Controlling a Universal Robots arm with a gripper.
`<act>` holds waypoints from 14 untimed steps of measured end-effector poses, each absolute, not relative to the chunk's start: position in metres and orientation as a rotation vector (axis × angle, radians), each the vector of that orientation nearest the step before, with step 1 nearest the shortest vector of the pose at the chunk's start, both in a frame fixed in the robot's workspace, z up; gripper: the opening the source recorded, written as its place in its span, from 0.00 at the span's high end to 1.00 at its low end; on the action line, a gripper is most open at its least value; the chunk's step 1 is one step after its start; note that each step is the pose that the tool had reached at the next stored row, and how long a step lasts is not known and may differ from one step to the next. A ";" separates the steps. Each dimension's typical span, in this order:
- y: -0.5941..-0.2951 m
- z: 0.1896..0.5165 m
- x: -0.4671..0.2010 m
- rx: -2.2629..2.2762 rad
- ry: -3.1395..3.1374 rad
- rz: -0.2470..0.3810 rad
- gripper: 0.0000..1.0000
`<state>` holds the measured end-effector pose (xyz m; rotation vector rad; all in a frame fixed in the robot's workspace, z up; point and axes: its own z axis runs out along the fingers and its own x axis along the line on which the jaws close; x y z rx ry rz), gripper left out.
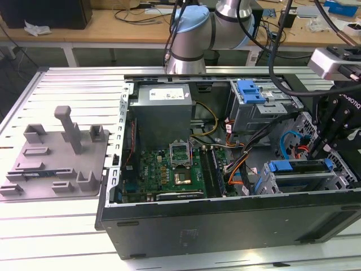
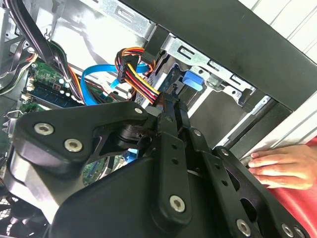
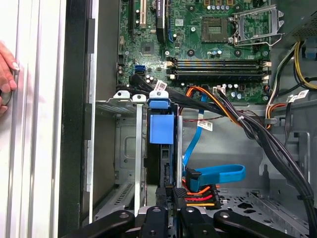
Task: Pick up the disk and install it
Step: 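Insert the first disk wire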
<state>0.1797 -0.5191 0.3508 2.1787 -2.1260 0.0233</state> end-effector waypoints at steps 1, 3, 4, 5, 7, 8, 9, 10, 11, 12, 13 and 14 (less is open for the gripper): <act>-0.519 0.351 0.180 2.179 -2.126 0.023 0.84; -0.519 0.350 0.180 2.178 -2.126 0.023 0.84; -0.519 0.350 0.180 2.178 -2.126 0.023 0.84; -0.519 0.350 0.180 2.178 -2.127 0.023 0.84; -0.519 0.349 0.180 2.177 -2.127 0.023 0.84; -0.519 0.349 0.180 2.177 -2.128 0.023 0.84; -0.519 0.349 0.180 2.177 -2.128 0.023 0.84; -0.519 0.349 0.180 2.176 -2.128 0.023 0.84; -0.519 0.349 0.180 2.176 -2.129 0.023 0.84; -0.519 0.348 0.180 2.176 -2.129 0.023 0.84; -0.519 0.348 0.180 2.175 -2.130 0.023 0.84; -0.519 0.348 0.180 2.175 -2.130 0.023 0.84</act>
